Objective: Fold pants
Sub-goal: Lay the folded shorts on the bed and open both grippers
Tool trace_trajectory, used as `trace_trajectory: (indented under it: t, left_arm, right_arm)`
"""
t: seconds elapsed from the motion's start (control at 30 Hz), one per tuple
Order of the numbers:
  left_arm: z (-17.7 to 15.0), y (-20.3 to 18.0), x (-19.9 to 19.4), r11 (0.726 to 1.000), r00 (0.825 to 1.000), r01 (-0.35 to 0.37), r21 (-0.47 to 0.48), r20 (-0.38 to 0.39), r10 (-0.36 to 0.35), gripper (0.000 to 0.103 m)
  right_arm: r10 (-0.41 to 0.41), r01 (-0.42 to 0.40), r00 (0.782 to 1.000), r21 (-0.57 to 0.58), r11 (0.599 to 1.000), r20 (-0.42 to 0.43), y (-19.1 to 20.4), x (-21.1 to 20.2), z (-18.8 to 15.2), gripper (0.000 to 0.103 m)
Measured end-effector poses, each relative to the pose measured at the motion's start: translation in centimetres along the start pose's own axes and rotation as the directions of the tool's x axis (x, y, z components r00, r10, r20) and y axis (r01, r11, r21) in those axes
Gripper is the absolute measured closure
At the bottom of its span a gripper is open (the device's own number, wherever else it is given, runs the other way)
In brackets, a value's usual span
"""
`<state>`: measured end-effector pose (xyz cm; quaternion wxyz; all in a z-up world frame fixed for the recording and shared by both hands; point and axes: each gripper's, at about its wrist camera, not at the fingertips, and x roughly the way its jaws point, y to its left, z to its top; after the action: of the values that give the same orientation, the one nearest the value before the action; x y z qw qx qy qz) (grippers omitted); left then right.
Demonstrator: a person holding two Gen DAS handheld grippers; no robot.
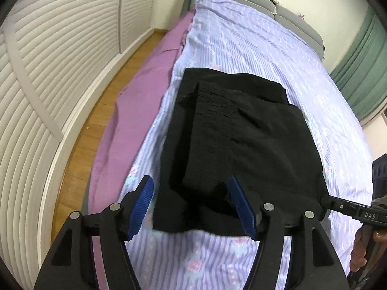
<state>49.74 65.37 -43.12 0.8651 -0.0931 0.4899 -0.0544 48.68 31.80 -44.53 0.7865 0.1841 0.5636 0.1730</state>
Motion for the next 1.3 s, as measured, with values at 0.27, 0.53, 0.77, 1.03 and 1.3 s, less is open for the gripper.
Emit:
trace_trajectory:
  t: [0.27, 0.53, 0.77, 1.03, 1.3]
  left_arm:
    - [-2.9, 0.6, 2.7, 0.999, 0.996, 0.002, -0.032, -0.090, -0.005, 0.043]
    - [-2.9, 1.1, 2.8, 0.997, 0.999, -0.004, -0.076, -0.042, 0.000, 0.093]
    - [-3.2, 1.1, 2.4, 0.999, 0.998, -0.031, -0.009, -0.049, 0.030, 0.095]
    - [-3.2, 1.2, 2.0, 0.999, 0.998, -0.026, -0.031, -0.056, 0.024, 0.093]
    - [-4.0, -0.9, -2.9, 0.998, 0.998, -0.058, -0.030, -0.014, 0.058, 0.072]
  right_arm:
    - [-0.014, 0.013, 1.000, -0.055, 0.998, -0.026, 1.5, 0.6, -2.2, 0.058]
    - [-0.032, 0.030, 0.997, -0.033, 0.999, -0.066, 0.8, 3.6, -3.5, 0.082]
    - [-0.110, 0.105, 0.994, -0.145, 0.984, -0.026, 2.4, 4.2, -4.6, 0.096]
    - [-0.084, 0.079, 0.995, -0.095, 0.992, -0.050, 1.8, 4.9, -3.8, 0.089]
    - [-0.113, 0.112, 0.994, -0.089, 0.990, -0.009, 2.2, 0.4, -4.5, 0.054]
